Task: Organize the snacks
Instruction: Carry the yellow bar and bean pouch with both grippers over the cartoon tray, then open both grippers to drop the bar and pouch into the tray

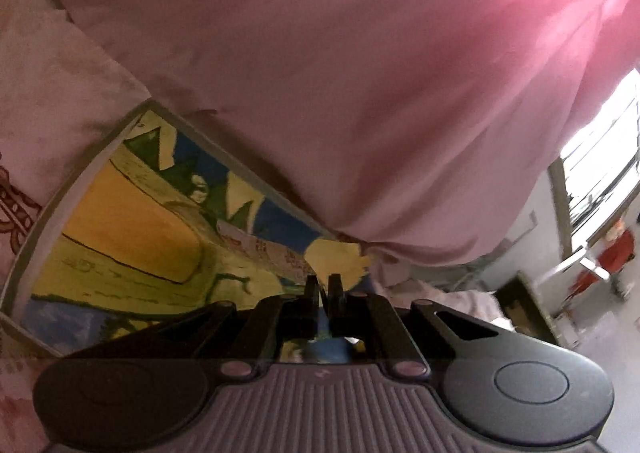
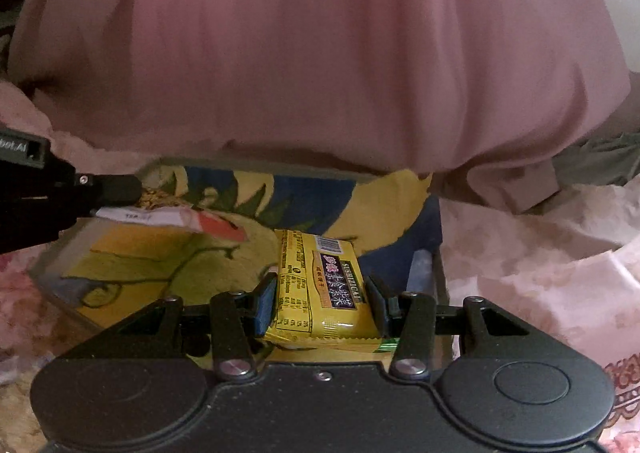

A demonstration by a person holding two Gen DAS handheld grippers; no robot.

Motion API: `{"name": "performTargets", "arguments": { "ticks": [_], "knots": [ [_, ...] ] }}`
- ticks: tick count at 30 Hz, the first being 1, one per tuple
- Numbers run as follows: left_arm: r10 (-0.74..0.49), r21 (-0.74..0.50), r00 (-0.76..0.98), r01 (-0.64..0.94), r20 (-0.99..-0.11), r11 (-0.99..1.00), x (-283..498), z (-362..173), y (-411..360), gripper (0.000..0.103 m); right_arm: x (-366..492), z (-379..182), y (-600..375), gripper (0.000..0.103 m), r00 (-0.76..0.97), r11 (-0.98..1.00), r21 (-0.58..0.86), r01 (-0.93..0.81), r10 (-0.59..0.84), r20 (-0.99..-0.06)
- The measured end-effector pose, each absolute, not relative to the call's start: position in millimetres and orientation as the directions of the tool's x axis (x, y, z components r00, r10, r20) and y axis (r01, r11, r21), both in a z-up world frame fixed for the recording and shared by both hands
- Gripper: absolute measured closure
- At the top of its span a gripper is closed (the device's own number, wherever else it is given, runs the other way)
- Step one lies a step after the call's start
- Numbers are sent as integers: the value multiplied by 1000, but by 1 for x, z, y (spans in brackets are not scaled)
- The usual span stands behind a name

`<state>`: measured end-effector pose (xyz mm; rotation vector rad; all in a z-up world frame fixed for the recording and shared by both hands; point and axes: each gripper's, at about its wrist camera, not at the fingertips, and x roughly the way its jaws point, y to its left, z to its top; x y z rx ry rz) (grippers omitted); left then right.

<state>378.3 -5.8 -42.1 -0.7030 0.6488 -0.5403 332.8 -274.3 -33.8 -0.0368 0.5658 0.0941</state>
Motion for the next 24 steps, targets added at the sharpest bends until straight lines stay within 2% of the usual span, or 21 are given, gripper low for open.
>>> {"name": "performTargets", "arguments": {
  "ticks": [10, 14, 17, 20, 21, 22, 24],
  "knots": [
    [-589, -647, 638, 182, -496, 741, 382, -68, -25, 99, 337, -56, -274, 52, 805, 997, -21, -78, 51, -591],
    [-543, -603, 632, 146, -554, 785, 379, -67, -28, 94, 334, -54, -275, 32, 807, 997, -15, -76, 53, -588],
    [-508, -560, 627, 135, -591, 817, 376, -63, -31, 79, 329, -50, -276, 23, 812, 997, -9, -72, 54, -582],
    [-475, -517, 640, 139, -604, 844, 368, -54, -36, 51, 320, -44, -278, 14, 820, 998, 1, -62, 52, -570],
    [-461, -500, 674, 154, -578, 852, 365, -52, -37, 35, 316, -41, -279, 9, 824, 998, 4, -56, 48, -565],
    [-444, -484, 685, 151, -578, 862, 360, -50, -37, 28, 312, -37, -280, 6, 828, 999, 5, -49, 43, -559],
    [-425, -459, 700, 155, -574, 875, 350, -44, -36, 22, 303, -29, -282, 1, 841, 999, 3, -32, 28, -541]
  ]
}}
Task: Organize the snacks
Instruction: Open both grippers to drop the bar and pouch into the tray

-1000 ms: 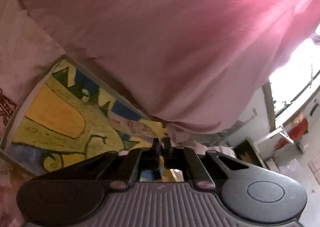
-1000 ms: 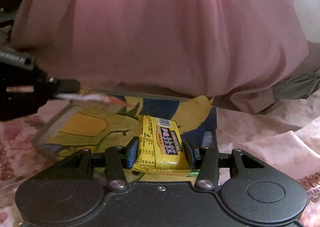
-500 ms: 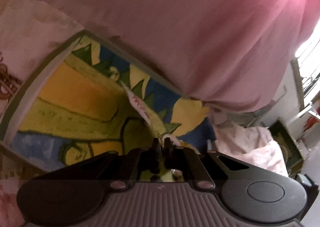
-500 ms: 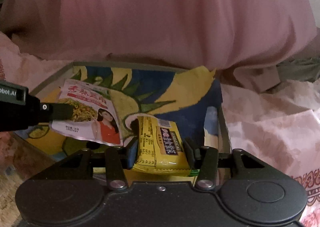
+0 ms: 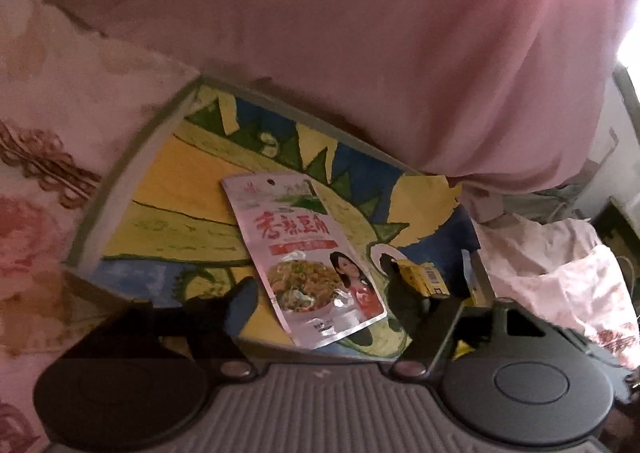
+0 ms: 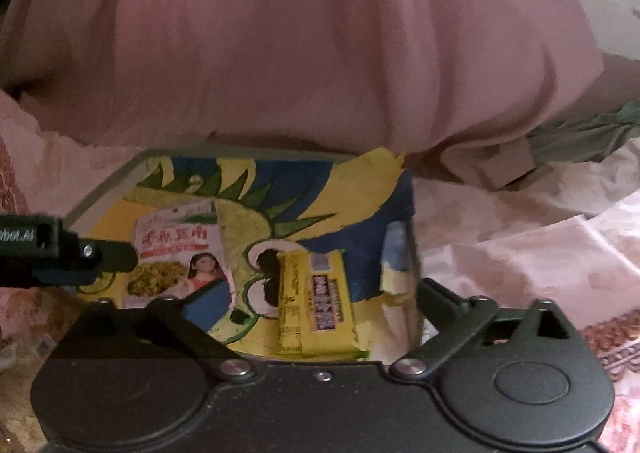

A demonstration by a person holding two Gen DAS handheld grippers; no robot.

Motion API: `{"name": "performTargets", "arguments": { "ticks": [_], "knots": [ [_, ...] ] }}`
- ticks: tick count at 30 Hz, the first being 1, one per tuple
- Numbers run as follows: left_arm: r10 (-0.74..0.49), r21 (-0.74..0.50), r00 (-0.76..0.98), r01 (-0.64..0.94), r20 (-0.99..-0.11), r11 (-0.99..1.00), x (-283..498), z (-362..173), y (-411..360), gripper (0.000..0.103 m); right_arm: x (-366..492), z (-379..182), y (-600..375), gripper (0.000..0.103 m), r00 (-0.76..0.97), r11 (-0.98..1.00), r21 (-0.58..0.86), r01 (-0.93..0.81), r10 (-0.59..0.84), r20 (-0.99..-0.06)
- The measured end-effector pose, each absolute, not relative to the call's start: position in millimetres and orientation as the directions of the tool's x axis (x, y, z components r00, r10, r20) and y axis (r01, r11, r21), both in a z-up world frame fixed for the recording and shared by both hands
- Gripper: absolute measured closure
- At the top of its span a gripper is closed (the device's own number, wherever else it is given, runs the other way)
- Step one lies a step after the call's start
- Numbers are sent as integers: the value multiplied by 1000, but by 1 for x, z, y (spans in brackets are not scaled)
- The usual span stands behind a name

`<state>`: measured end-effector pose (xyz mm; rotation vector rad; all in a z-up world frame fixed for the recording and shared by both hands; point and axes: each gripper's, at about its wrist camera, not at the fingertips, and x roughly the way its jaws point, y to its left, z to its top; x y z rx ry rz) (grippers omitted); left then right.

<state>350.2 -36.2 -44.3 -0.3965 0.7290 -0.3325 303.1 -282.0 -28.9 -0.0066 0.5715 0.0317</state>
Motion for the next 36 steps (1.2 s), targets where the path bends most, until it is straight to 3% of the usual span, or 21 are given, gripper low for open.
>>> {"name": "performTargets", "arguments": {
  "ticks": [6, 9, 25, 36],
  "knots": [
    [-396, -422, 747, 170, -534, 891, 316, -24, -26, 4, 273, 0, -293, 1, 872, 999, 20, 33, -19, -489],
    [-350, -363, 785, 173, -510, 916, 296, -7, -25, 0, 255, 16, -296, 1, 888, 998, 34, 51, -30, -460],
    [-153, -60, 924, 141, -351, 988, 155, 40, -42, 0, 116, 67, -279, 0, 945, 997, 73, 29, -4, -327],
    [-125, -30, 916, 123, -382, 992, 78, 29, -42, 0, 40, 56, -271, 0, 913, 990, 100, 96, -47, -406]
  ]
}}
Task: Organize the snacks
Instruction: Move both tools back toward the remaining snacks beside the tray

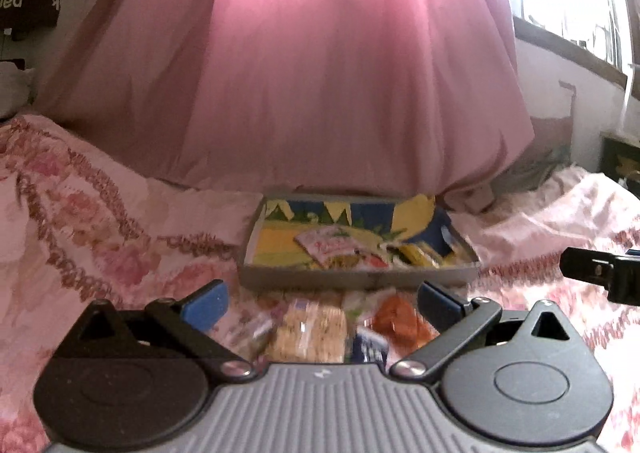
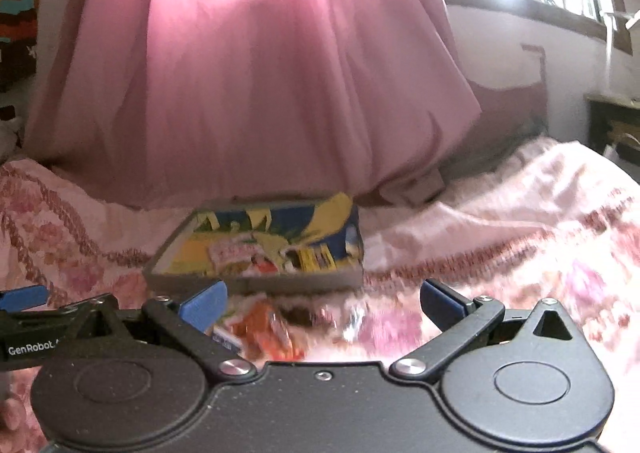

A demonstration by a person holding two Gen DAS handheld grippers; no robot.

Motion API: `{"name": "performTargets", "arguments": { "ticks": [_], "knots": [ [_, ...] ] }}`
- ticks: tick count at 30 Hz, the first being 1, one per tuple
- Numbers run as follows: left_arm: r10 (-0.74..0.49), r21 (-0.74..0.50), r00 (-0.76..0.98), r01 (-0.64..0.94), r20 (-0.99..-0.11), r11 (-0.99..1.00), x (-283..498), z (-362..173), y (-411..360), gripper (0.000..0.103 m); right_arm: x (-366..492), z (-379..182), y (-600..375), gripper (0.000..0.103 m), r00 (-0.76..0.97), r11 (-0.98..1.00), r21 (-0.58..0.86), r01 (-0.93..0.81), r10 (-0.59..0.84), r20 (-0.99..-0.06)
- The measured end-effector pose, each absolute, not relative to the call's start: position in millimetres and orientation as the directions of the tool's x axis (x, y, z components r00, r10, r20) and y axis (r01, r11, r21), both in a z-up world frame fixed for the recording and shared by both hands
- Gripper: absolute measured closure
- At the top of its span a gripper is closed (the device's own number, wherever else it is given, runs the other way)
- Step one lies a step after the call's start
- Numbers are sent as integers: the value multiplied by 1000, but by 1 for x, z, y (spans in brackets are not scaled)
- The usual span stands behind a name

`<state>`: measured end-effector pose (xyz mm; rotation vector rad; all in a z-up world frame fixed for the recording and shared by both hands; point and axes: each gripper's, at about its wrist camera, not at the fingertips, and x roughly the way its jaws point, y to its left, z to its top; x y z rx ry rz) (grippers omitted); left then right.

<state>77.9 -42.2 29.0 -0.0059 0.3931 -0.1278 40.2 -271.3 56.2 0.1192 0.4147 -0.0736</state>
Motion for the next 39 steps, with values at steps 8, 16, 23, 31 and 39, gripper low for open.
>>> {"name": "performTargets", "arguments": {
  "ticks": [8, 16, 23, 31, 39],
  "knots": [
    [-115, -39, 896, 109, -428, 993, 43, 19, -36, 0, 5, 40, -266, 0, 871, 980, 90, 176, -112, -478],
    [-97, -16, 883, 101, -458, 995, 30, 13, -36, 0, -7, 34, -256, 1, 841, 979, 57, 194, -136, -524],
    [-94, 23, 872, 120, -480, 993, 24, 9, -41, 0, -13, 31, -257, 1, 832, 982, 116, 151, -63, -551],
    [-102, 23, 860, 131, -500, 991, 27, 7, -44, 0, -15, 32, -253, 1, 840, 984, 140, 112, -19, -543],
    [-88, 22, 854, 115, -512, 993, 29, 8, -42, 0, -15, 33, -249, 1, 843, 988, 124, 94, -12, -537]
  ]
}}
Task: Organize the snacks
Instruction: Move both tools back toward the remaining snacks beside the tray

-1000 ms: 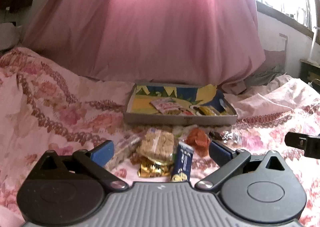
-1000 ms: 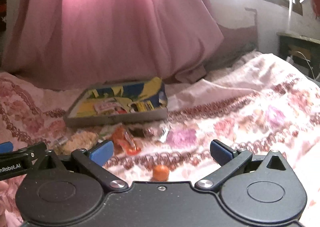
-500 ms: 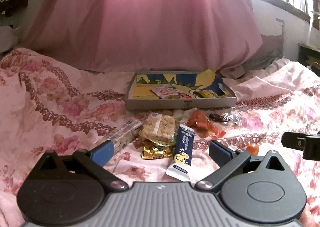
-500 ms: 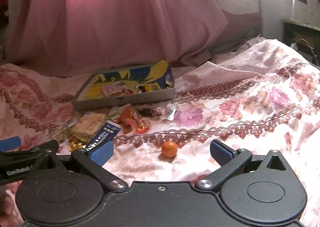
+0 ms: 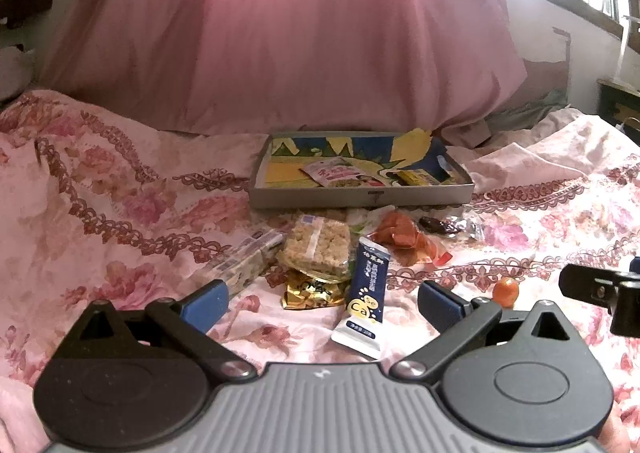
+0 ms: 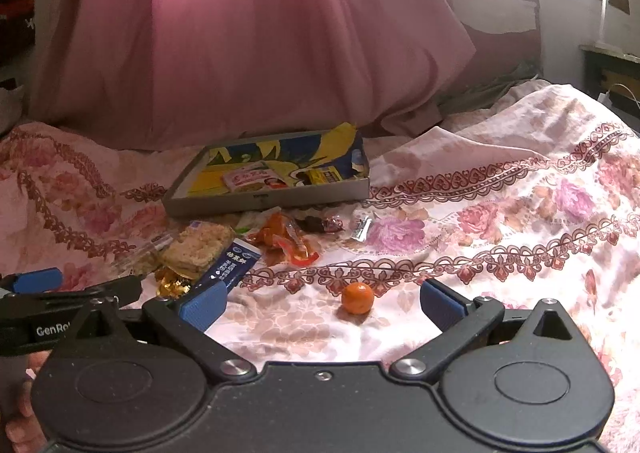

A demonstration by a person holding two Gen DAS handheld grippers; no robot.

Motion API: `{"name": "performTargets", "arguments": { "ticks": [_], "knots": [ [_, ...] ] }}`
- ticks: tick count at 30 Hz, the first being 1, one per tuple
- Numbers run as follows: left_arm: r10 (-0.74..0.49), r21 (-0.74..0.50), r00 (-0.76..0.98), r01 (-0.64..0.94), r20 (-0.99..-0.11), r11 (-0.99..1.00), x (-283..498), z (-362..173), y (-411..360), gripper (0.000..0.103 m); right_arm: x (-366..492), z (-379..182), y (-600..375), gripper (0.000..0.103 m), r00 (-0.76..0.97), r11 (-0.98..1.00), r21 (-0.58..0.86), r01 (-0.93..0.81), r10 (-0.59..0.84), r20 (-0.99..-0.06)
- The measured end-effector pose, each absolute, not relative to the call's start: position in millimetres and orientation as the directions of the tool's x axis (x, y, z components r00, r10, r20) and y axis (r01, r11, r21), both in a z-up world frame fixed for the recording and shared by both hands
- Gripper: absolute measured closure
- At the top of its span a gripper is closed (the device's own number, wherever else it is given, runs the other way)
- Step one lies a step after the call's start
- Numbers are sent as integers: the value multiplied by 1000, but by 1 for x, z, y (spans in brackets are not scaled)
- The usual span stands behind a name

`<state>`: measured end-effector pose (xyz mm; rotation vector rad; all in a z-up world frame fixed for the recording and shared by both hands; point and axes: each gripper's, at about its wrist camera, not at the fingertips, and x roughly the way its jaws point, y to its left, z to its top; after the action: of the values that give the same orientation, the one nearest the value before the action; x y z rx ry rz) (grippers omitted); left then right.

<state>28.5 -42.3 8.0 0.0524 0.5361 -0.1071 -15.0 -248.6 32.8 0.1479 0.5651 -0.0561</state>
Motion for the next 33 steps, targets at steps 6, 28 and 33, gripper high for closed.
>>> {"name": "performTargets", "arguments": {
  "ticks": [6, 28, 33],
  "knots": [
    [-69, -4, 835, 80, -545, 997, 40, 7, -36, 0, -7, 30, -249, 1, 827, 988, 121, 97, -12, -562],
    [-145, 19, 722, 215, -677, 976, 127, -10, -55, 0, 87, 13, -278, 1, 728, 997, 71, 39, 20, -685],
    [-170, 26, 673, 270, -719, 962, 148, -18, -62, 0, 104, 4, -275, 1, 694, 1000, 11, -12, 17, -720]
  ]
}}
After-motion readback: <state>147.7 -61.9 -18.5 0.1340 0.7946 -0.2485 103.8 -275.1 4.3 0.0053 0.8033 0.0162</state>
